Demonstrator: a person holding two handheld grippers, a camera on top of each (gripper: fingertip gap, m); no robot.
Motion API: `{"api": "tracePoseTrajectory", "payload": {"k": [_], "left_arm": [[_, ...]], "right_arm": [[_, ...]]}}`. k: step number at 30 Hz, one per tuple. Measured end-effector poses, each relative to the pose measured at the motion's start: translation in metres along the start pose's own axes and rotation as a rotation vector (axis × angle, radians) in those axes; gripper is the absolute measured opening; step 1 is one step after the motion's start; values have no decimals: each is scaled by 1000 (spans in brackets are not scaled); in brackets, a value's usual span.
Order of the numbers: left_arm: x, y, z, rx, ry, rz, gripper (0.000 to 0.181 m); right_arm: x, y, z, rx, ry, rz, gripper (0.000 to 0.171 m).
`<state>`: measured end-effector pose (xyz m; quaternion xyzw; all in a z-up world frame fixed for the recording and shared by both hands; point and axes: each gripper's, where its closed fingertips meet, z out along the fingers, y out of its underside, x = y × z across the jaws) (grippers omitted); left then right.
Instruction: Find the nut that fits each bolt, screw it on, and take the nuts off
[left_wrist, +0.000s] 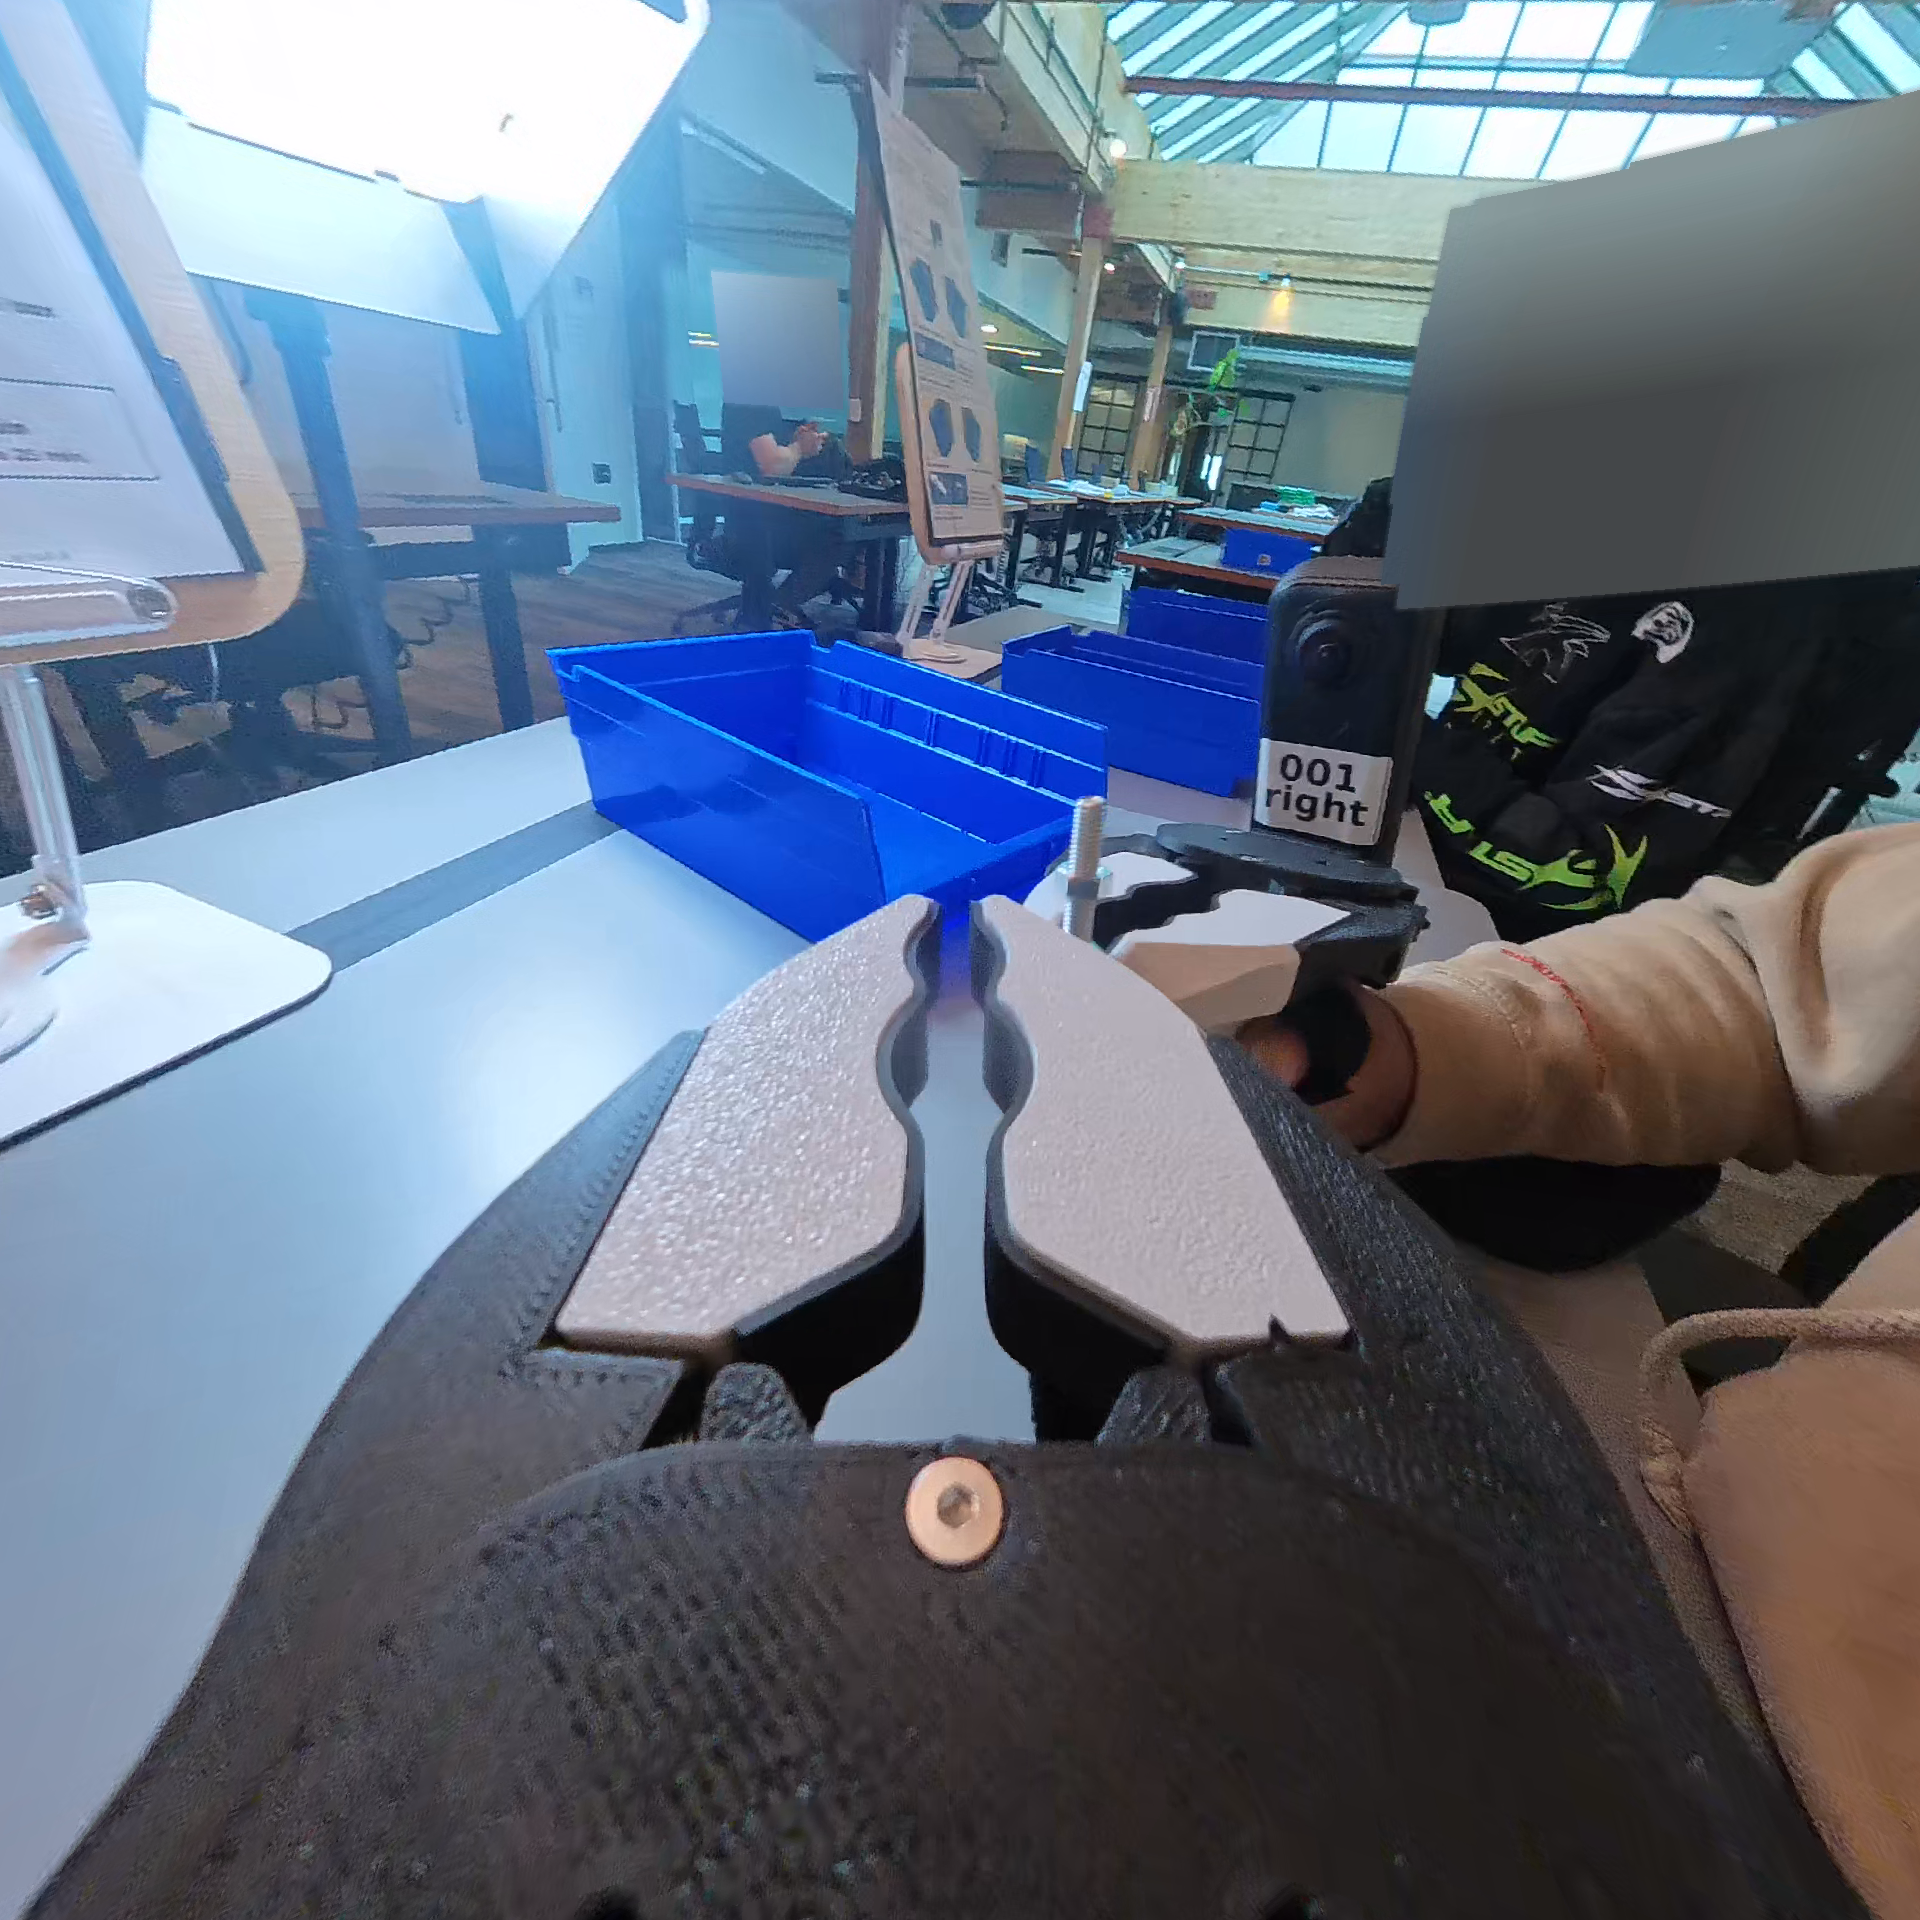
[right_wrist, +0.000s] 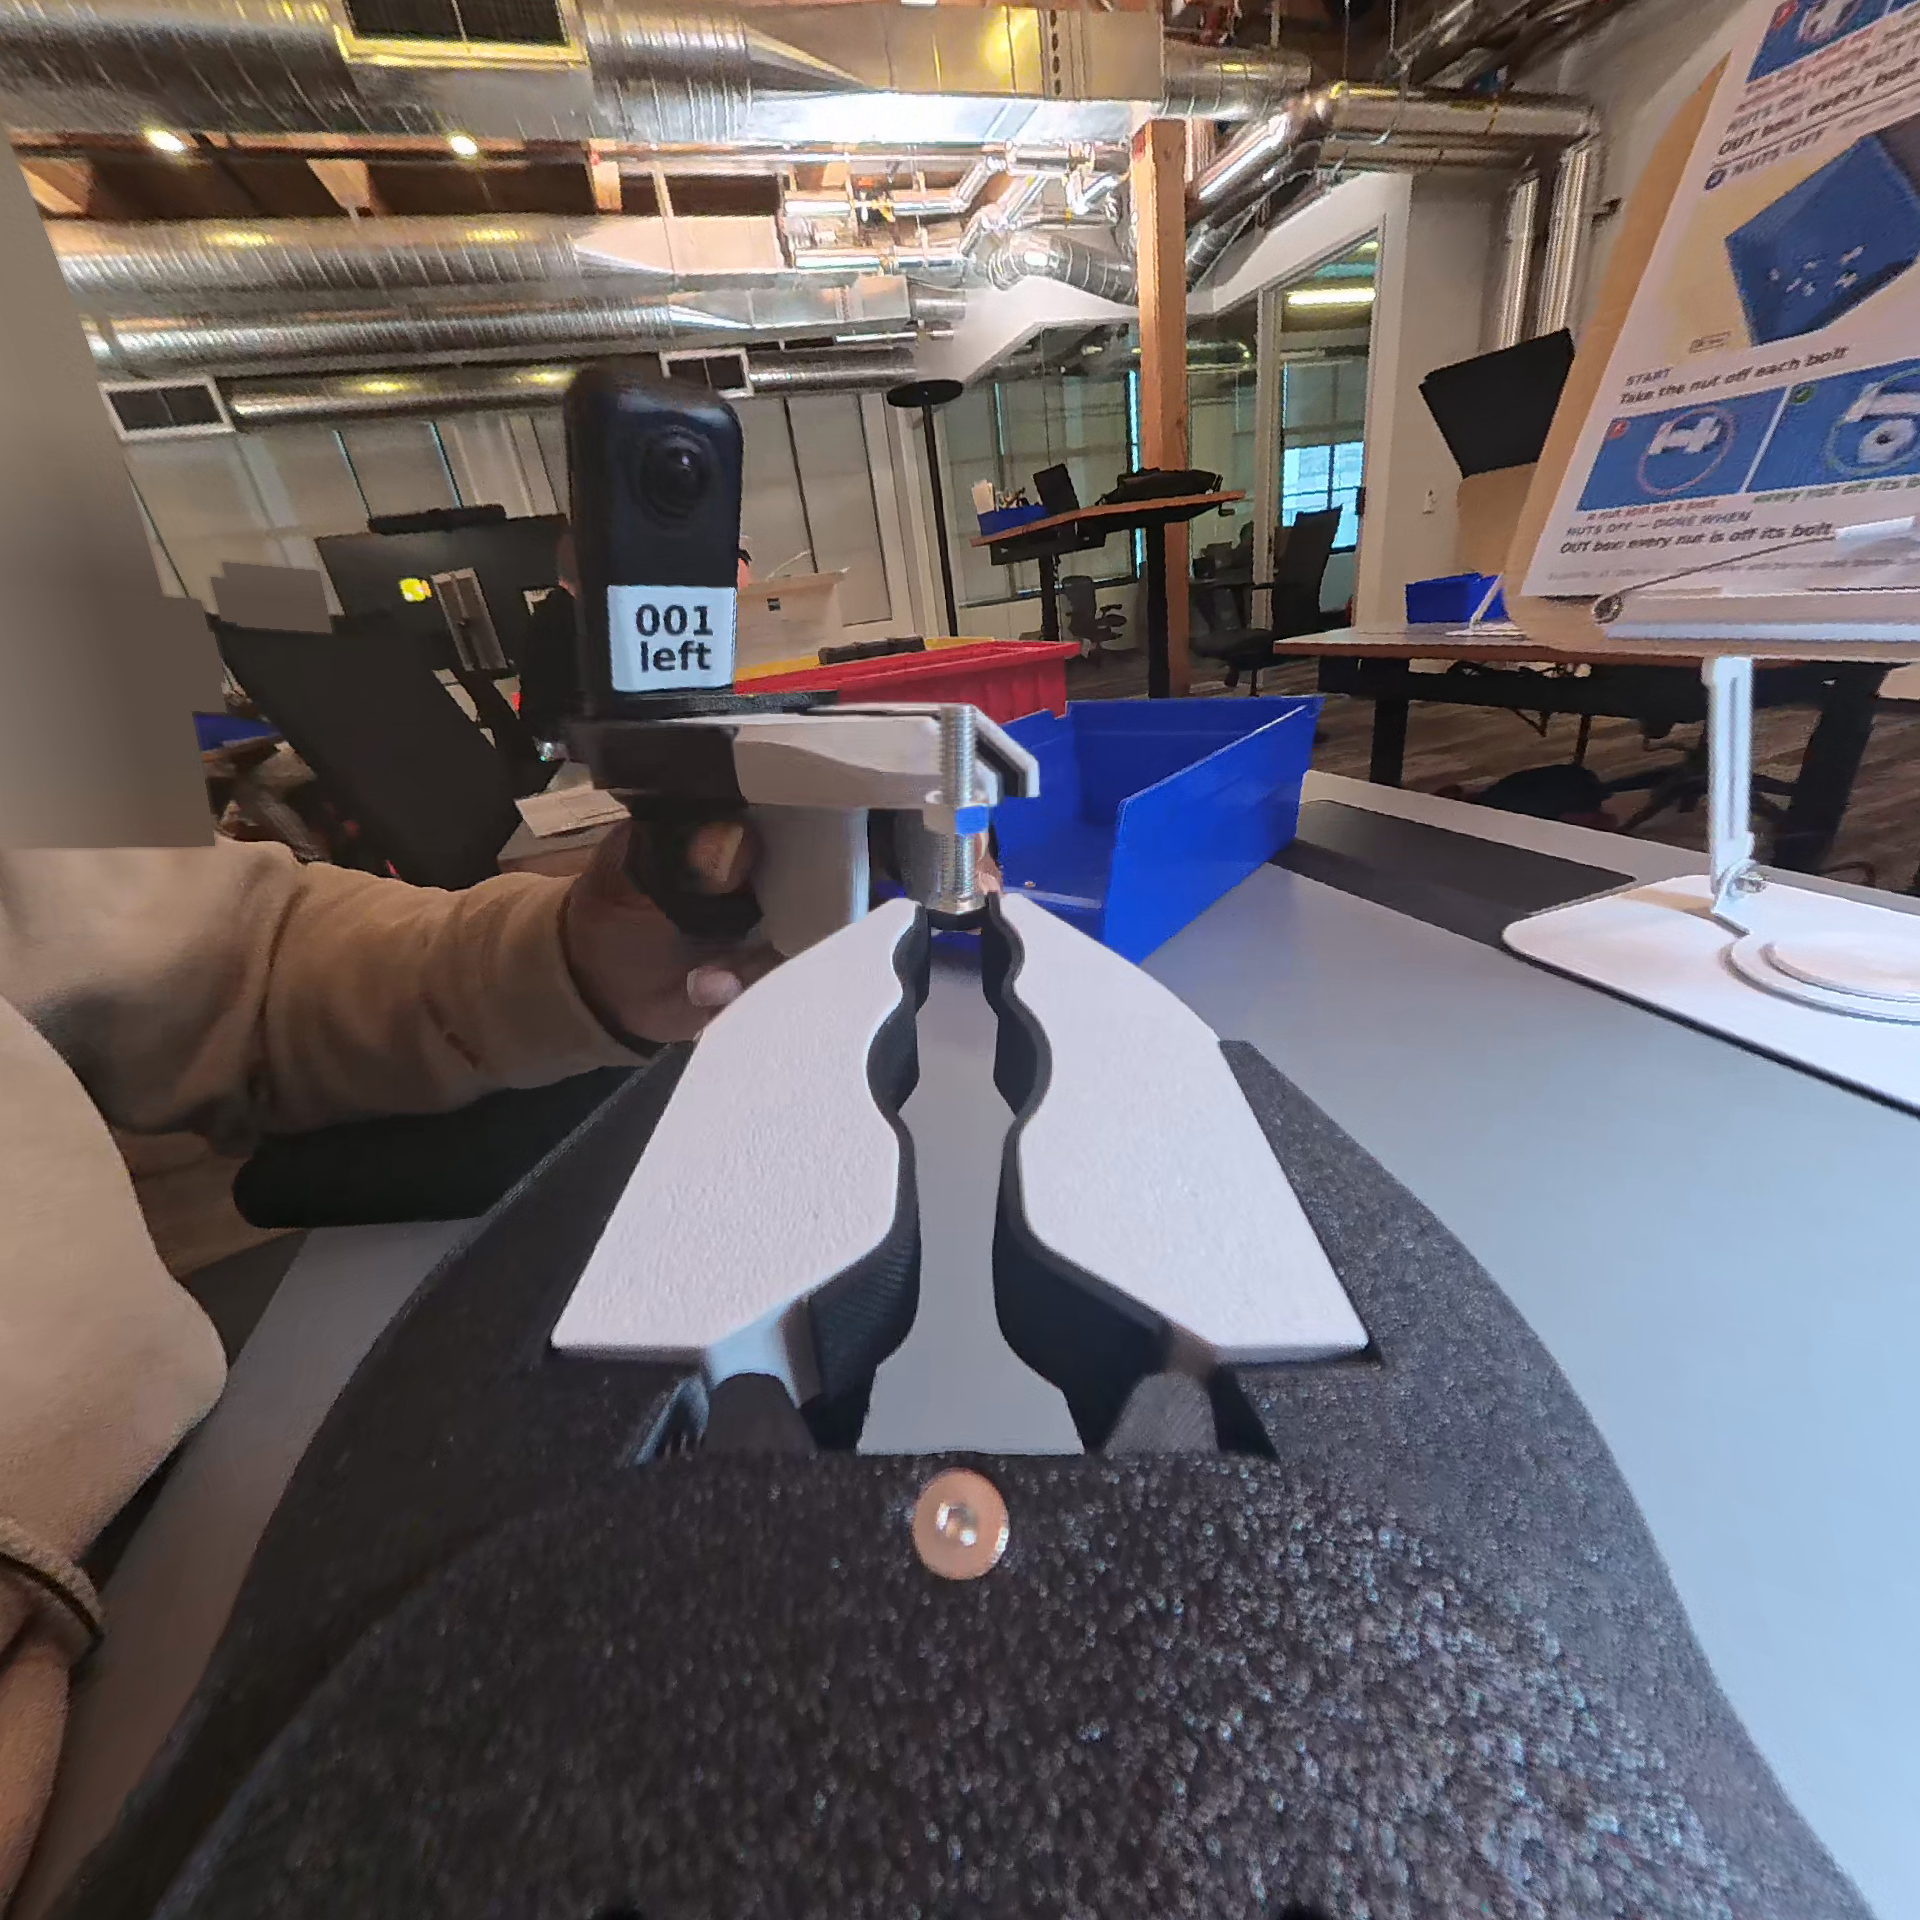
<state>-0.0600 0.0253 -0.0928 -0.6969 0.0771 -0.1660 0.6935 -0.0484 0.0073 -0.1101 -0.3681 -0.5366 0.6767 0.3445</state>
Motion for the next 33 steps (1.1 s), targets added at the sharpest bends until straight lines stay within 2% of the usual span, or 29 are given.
{"api": "tracePoseTrajectory", "payload": {"k": [7, 9, 10, 14, 18, 20, 21, 22, 28, 31, 32, 33], "left_arm": [[17, 3, 6, -16, 71, 7, 27], [12, 3, 5, -17, 42, 12, 17], [4, 1, 2, -11, 2, 1, 0], [4, -4, 0, 12, 23, -22, 14], [16, 6, 7, -35, 55, 18, 27], [12, 6, 6, -39, 35, 20, 24], [5, 3, 4, -28, -2, 6, 7], [-1, 0, 1, -2, -19, -4, 5], [15, 2, 6, -16, 52, -6, 29], [12, 3, 6, -27, 35, 3, 24], [6, 2, 4, -24, 5, -11, 6], [1, 0, 1, -9, -14, -9, 5]], "right_arm": [[-1, 4, 3, -20, 4, -7, 10], [-1, 3, 2, -16, 8, -8, 9], [0, 1, 1, -6, 7, -1, 9], [3, 0, 0, -6, 16, -3, 10], [-1, 4, 3, -20, 4, -3, 10], [0, 3, 3, -16, 9, -2, 10], [1, 1, 1, -7, 7, 6, 9], [2, 0, 0, -1, 8, 9, 9], [0, 4, 2, -18, 10, 4, 10], [0, 4, 3, -17, 11, 2, 10], [0, 2, 1, -7, 9, 8, 9], [1, 0, 0, 1, 9, 12, 9]]}}
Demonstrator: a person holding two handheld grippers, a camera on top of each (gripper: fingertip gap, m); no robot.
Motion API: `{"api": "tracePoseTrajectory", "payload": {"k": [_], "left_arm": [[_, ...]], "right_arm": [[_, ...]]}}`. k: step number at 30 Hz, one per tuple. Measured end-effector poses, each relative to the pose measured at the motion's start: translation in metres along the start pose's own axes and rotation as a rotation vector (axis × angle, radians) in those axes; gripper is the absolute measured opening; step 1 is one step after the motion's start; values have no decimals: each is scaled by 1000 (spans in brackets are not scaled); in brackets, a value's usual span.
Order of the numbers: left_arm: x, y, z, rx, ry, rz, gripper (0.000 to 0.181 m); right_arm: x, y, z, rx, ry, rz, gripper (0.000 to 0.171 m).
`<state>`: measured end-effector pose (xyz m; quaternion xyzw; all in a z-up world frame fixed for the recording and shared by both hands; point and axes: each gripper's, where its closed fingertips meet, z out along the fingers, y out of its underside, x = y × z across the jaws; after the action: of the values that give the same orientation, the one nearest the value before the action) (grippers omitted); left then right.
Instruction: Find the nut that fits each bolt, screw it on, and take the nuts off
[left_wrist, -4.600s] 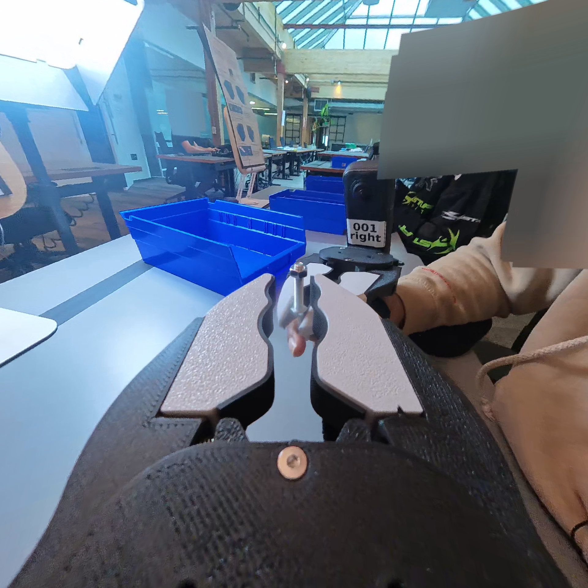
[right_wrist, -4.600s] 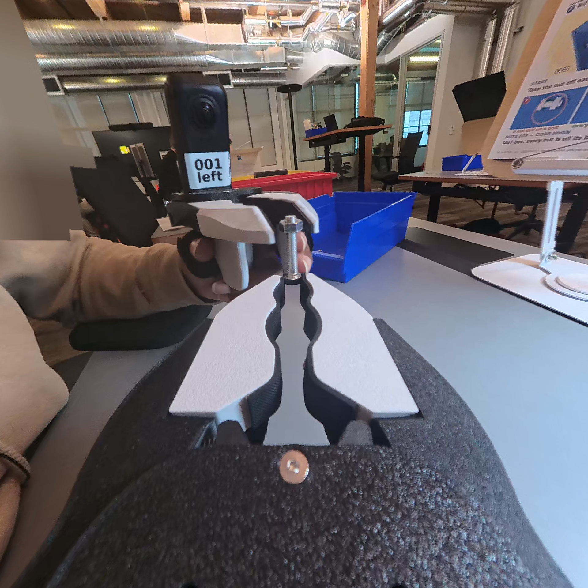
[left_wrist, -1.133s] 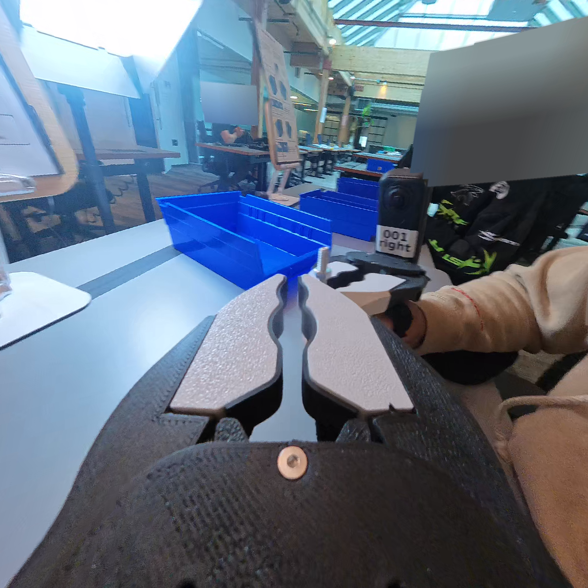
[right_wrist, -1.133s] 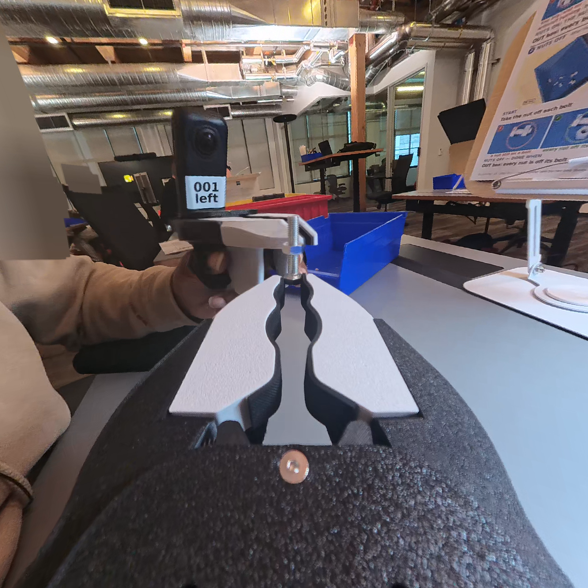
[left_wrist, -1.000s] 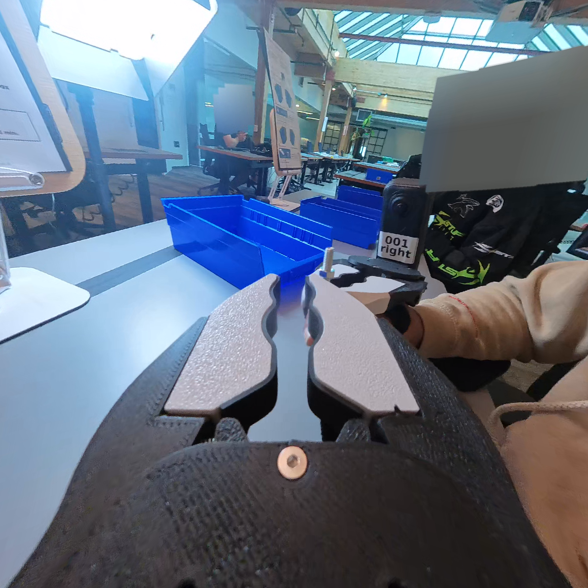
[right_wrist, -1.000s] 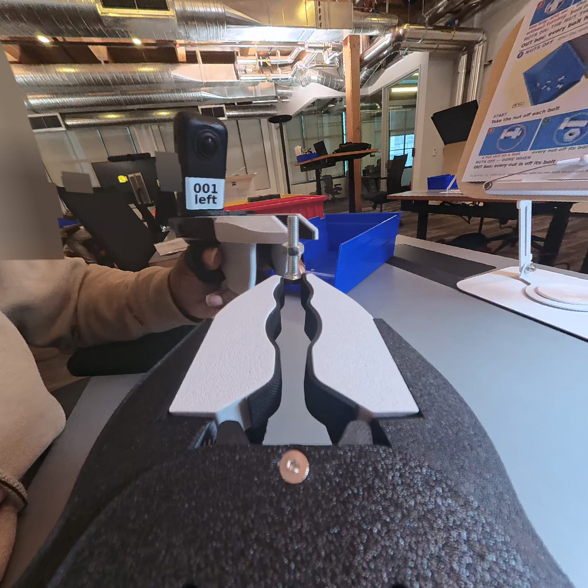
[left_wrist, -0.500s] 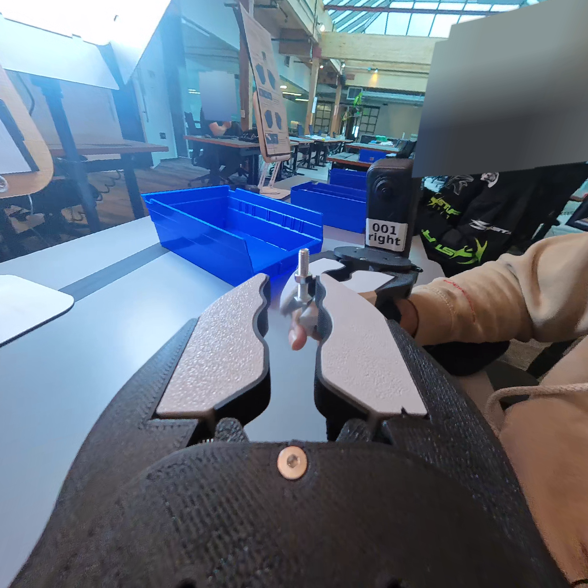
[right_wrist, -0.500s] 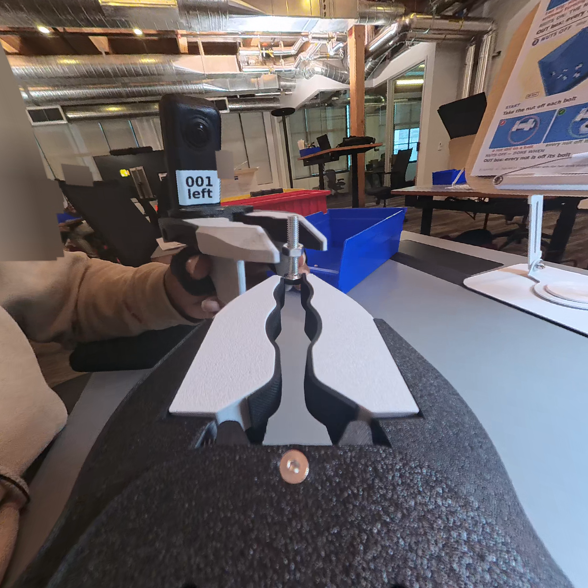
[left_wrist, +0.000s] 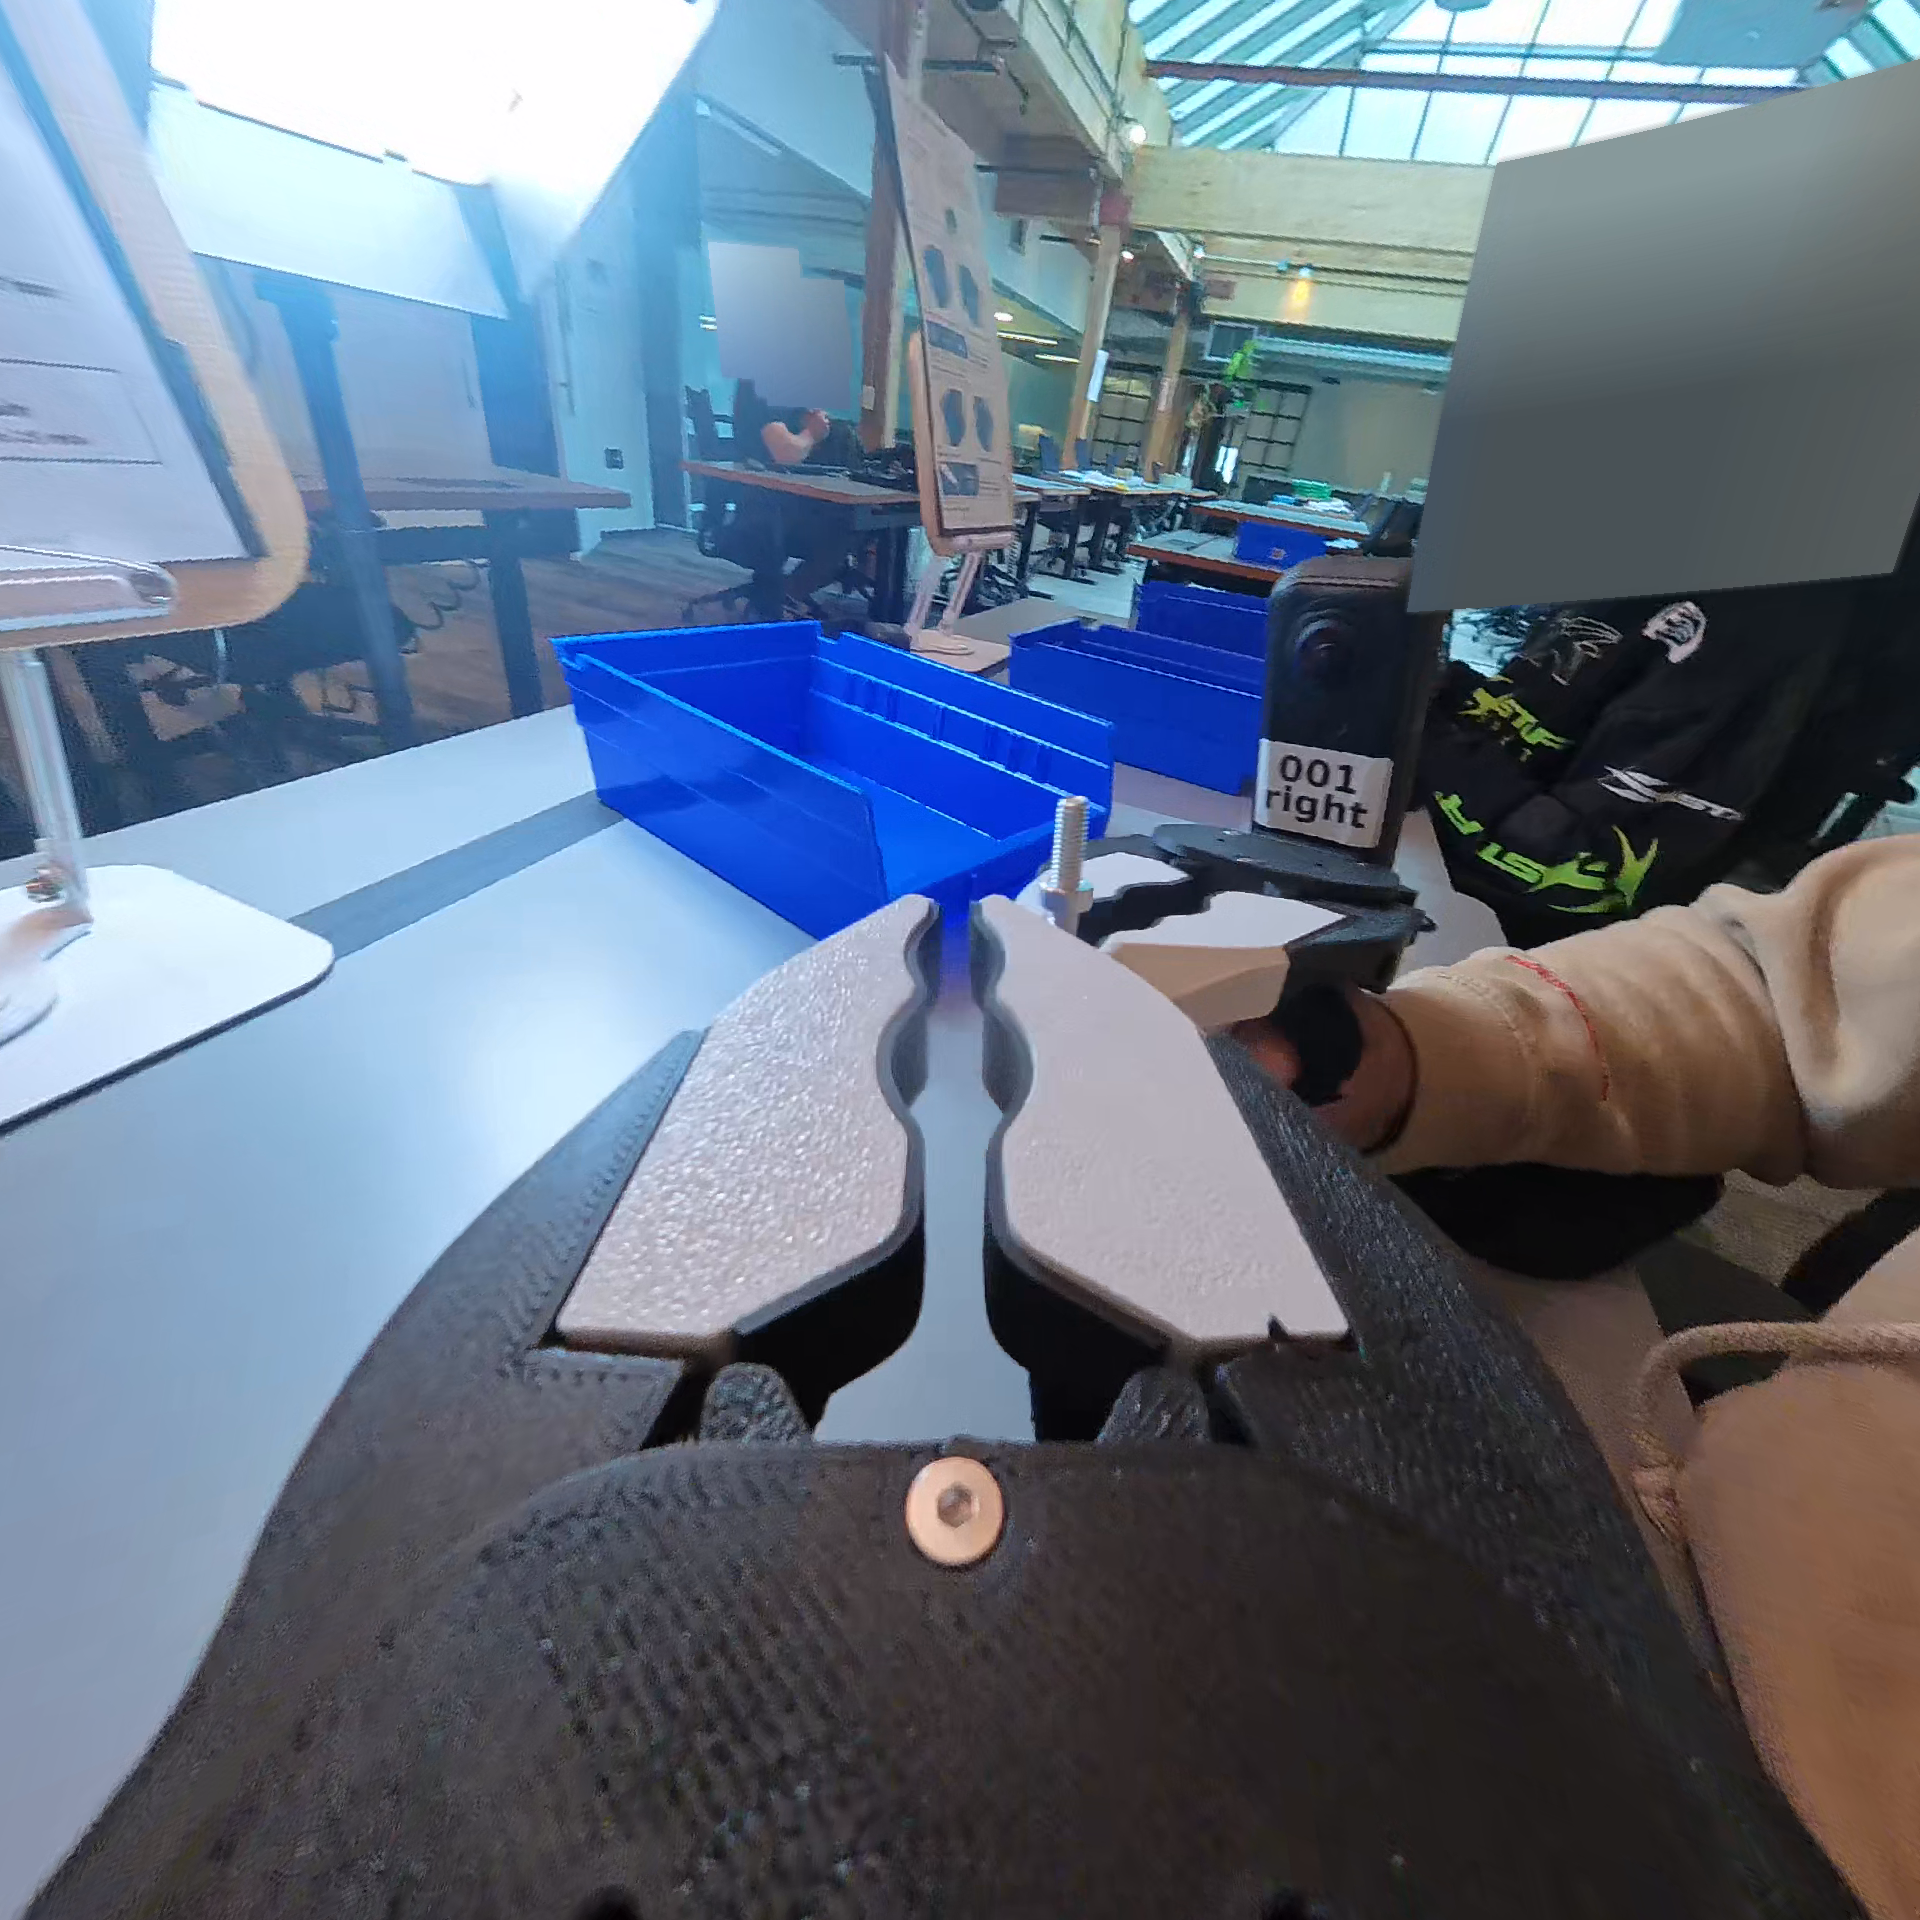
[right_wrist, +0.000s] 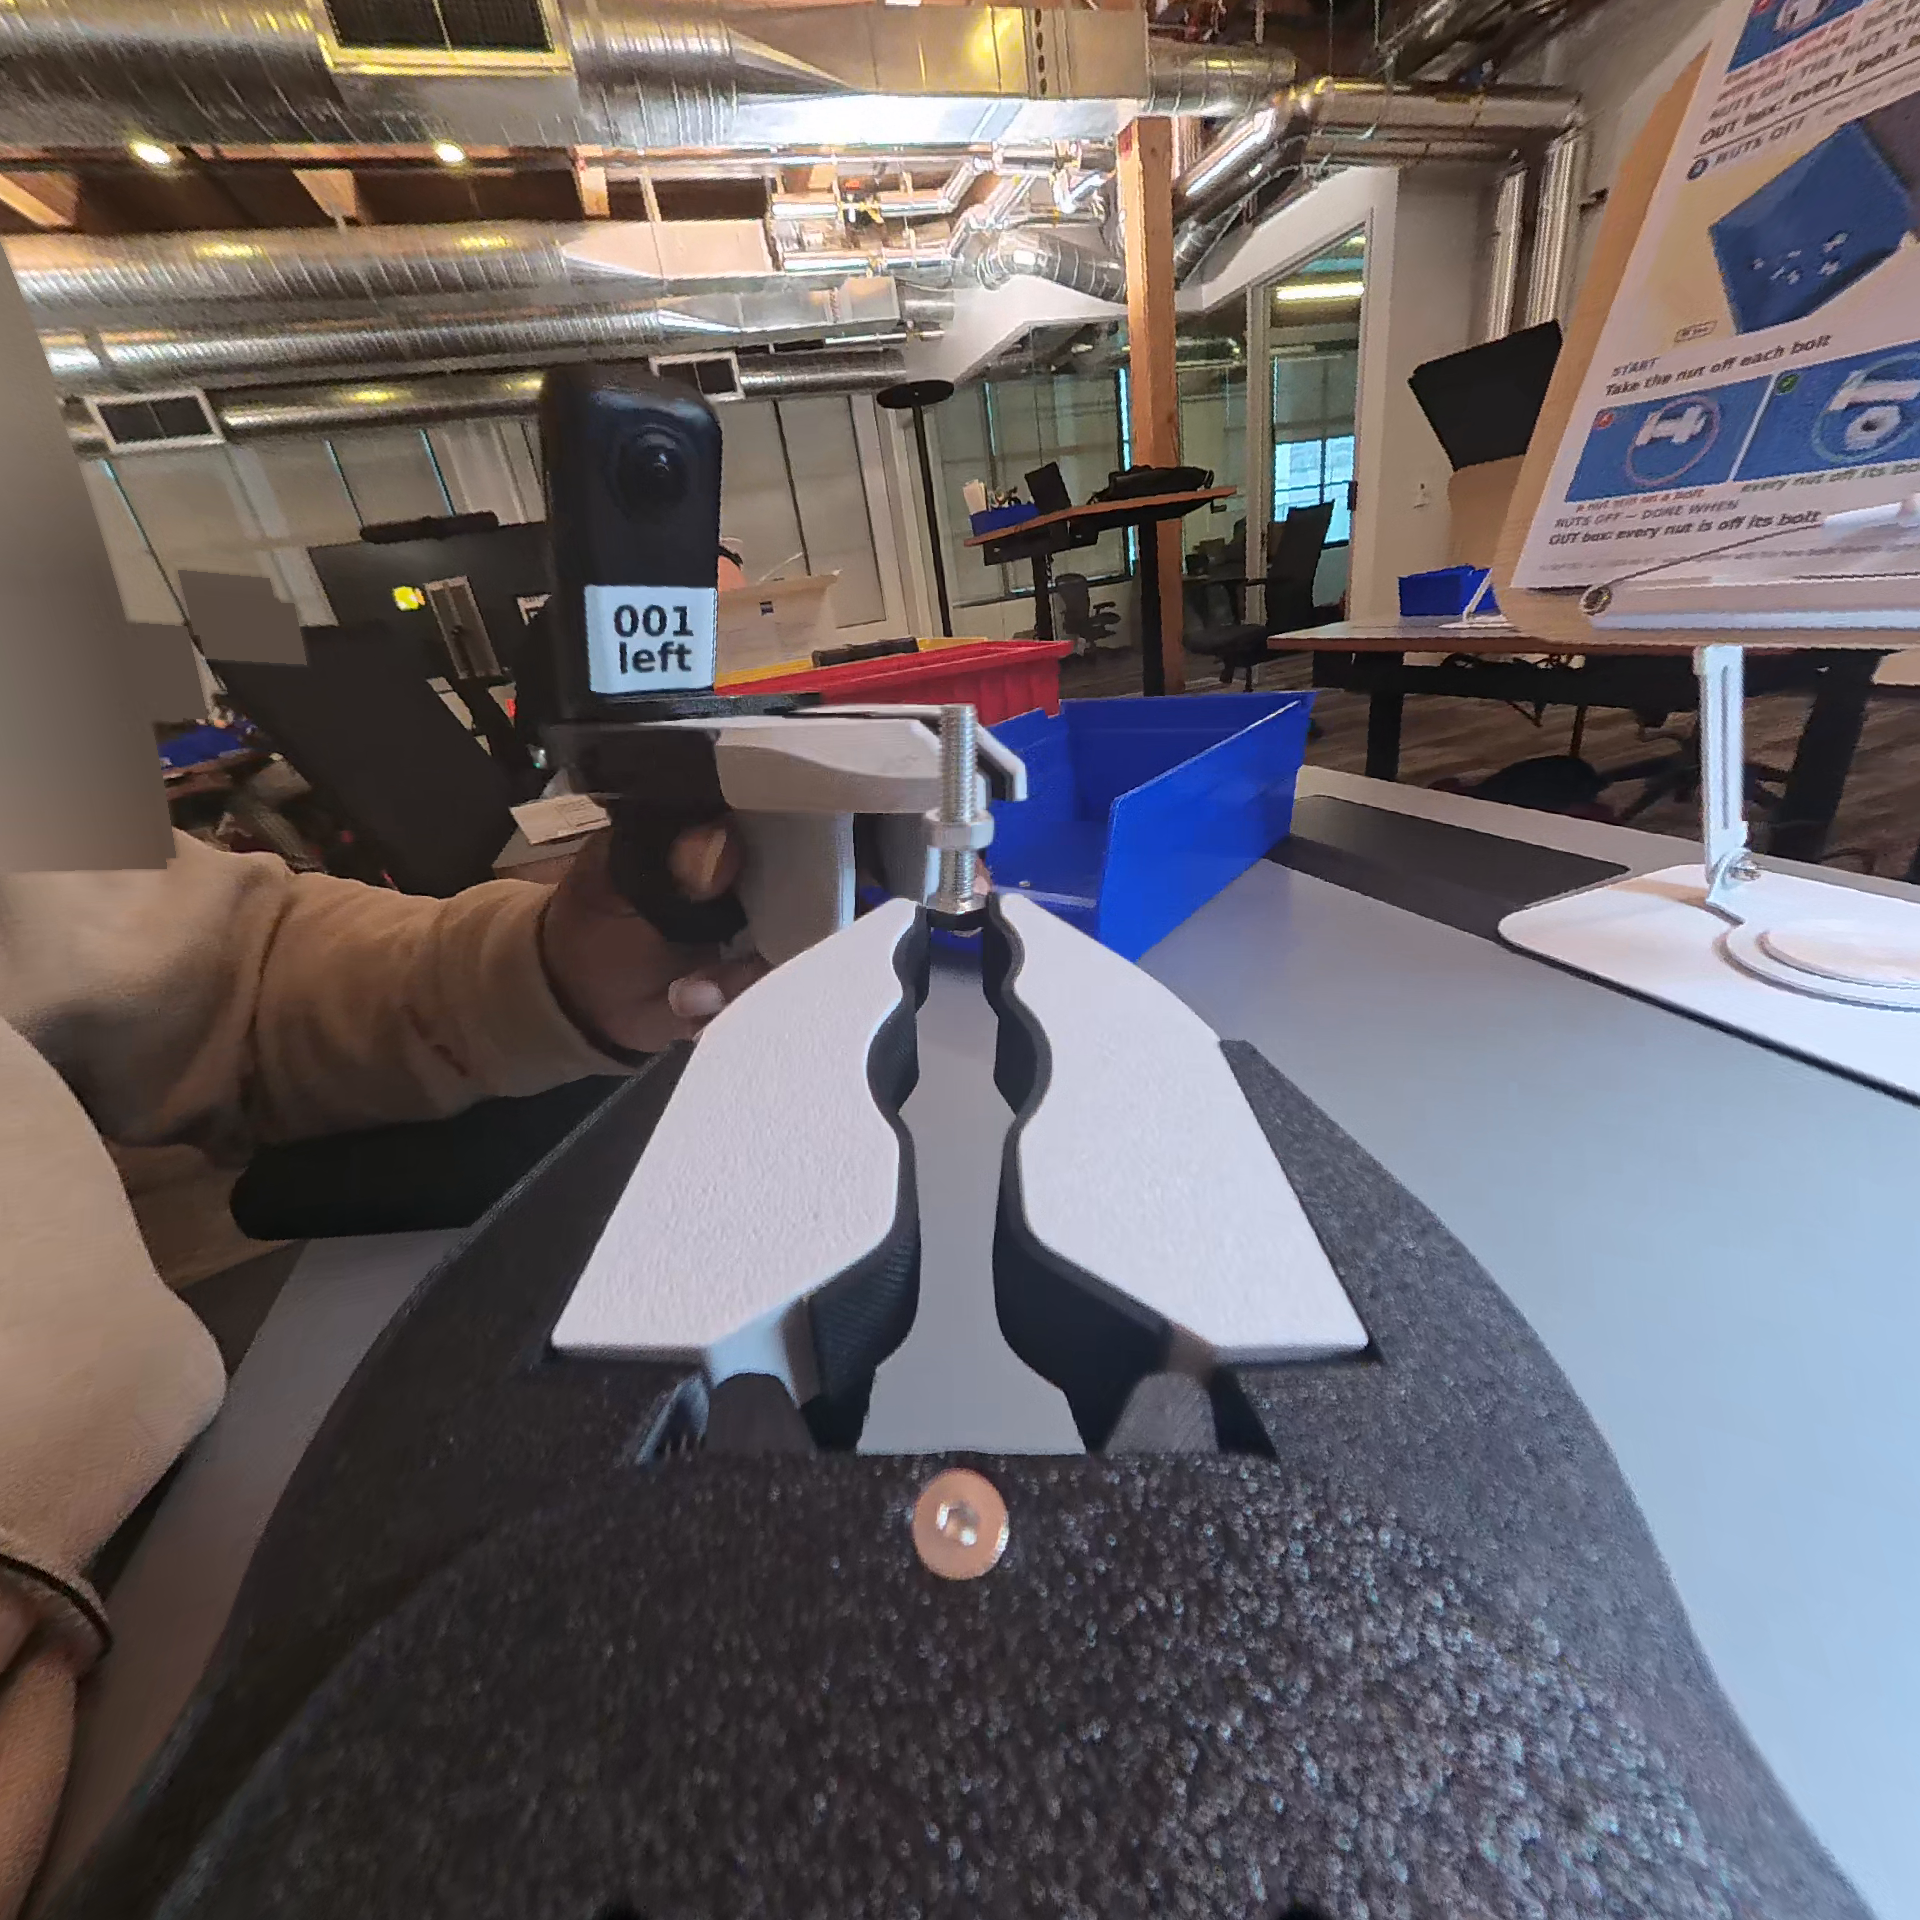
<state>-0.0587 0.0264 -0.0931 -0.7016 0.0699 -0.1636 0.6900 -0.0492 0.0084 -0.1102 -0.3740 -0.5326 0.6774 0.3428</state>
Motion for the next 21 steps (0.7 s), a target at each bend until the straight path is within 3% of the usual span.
{"api": "tracePoseTrajectory", "payload": {"k": [6, 9, 10, 11, 18, 21], "left_arm": [[12, 2, 4, -10, 61, -1, 27], [9, 4, 4, -26, 42, 6, 23], [1, 3, 2, -18, -2, -1, 7], [-5, 0, 0, -4, -26, -1, 5], [13, 4, 5, -24, 62, 8, 29], [8, 6, 5, -37, 34, 14, 26]], "right_arm": [[-1, 4, 2, -17, 1, -3, 10], [-1, 3, 2, -16, 4, -4, 10], [0, 2, 1, -7, 2, 2, 9], [0, 0, 0, -1, 1, 5, 10], [0, 3, 2, -19, 5, 1, 10], [0, 4, 2, -23, 8, -4, 10]]}}
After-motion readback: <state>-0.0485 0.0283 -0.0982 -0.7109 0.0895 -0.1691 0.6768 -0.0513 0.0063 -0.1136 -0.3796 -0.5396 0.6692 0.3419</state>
